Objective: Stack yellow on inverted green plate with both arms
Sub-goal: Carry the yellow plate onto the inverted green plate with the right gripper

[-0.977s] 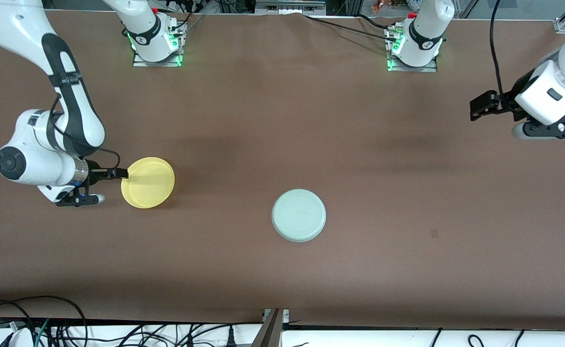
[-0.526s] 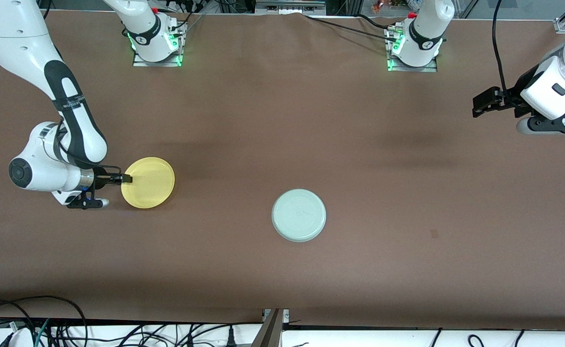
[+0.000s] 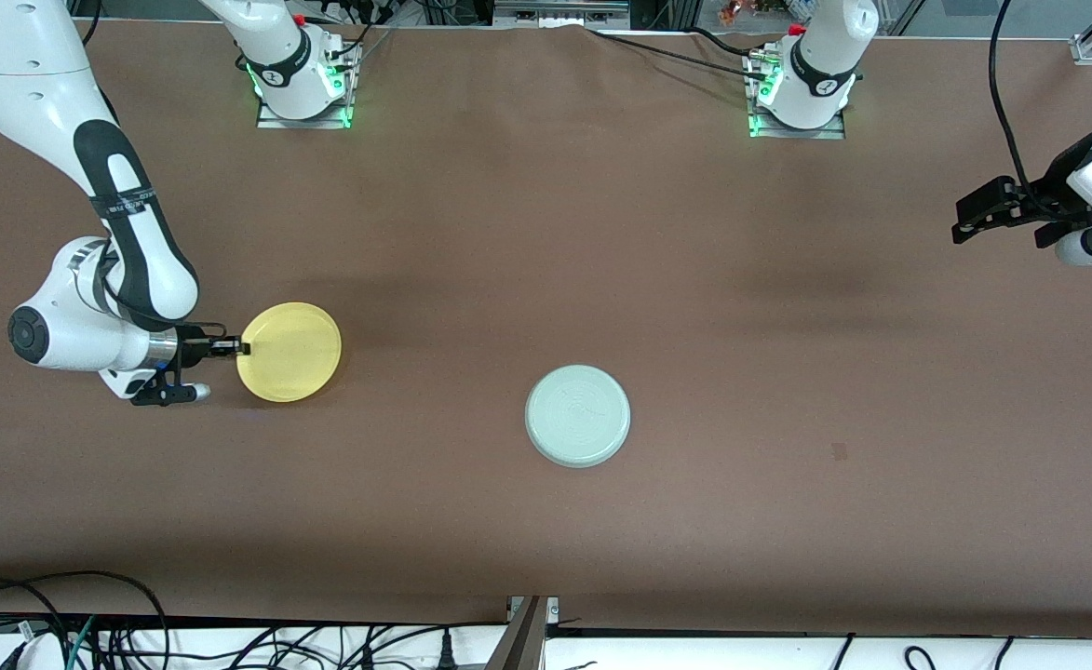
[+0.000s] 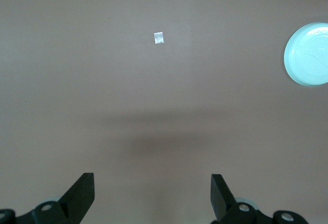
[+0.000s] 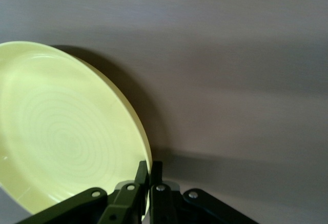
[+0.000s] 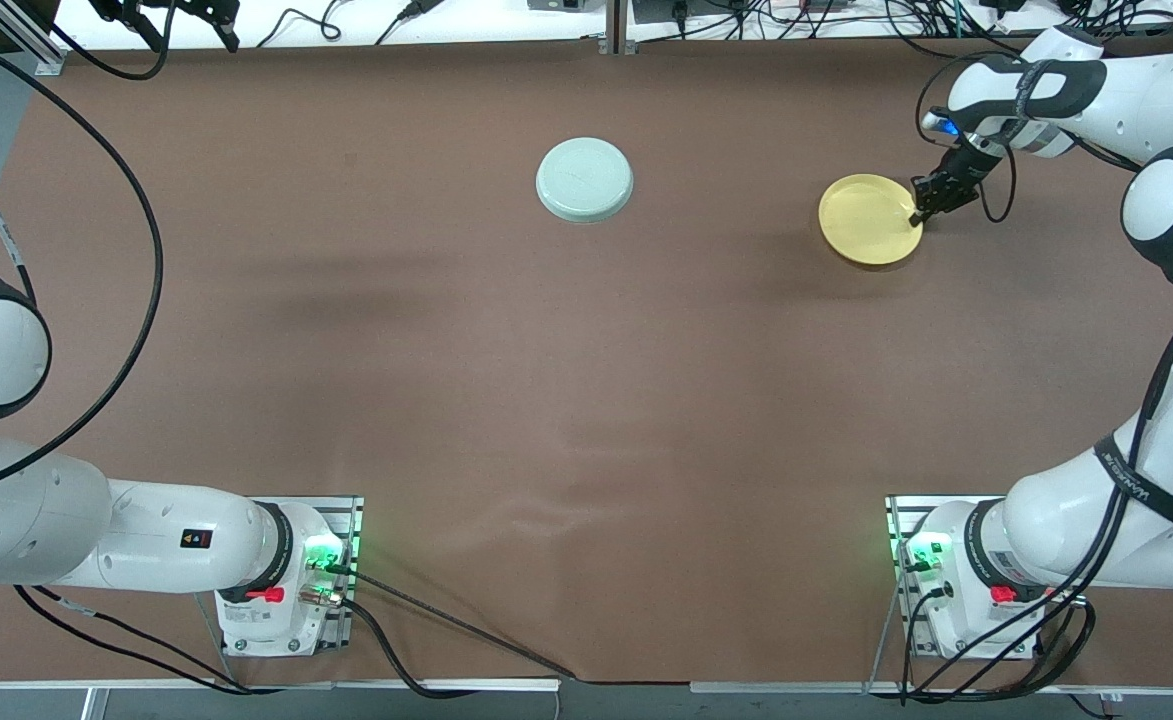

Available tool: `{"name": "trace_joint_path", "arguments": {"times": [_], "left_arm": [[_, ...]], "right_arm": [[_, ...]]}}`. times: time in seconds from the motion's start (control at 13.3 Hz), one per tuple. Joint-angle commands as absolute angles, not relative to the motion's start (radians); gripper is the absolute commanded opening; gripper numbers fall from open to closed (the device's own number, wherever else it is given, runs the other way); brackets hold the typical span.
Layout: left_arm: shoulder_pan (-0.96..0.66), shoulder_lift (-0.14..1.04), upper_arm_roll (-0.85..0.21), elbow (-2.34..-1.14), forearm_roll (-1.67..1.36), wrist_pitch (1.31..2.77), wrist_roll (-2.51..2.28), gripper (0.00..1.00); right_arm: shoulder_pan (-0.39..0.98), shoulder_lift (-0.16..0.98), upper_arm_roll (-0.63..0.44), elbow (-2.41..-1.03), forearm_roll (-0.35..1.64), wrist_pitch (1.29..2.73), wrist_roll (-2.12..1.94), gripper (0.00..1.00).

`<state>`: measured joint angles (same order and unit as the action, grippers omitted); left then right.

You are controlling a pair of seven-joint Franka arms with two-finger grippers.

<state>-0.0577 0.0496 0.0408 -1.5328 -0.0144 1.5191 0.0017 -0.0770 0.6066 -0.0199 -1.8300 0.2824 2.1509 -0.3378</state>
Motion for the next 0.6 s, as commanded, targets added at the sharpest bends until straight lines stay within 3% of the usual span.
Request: {"name": "trace_joint_path", "arguments": {"times": [0.0, 0.3, 0.53], "left_arm": [[-0.055, 0.106, 0.037, -1.474, -0.034, 1.523, 0.018, 1.0], [-0.052, 0.155, 0.04, -1.436, -0.032, 1.523, 0.015, 1.0], [-0.054, 0.155, 0.04, -1.434, -0.032, 1.523, 0.015, 1.0]], "right_arm": [[-0.081, 0.606, 0.029, -1.783, 0.395, 2.07, -0.33, 0.0], [-0.051, 0.6, 0.202, -1.709, 0.454, 2.051, -0.051, 0.0], [0.096, 0.647, 0.229, -1.565, 0.457, 2.068, 0.176, 0.0]]}}
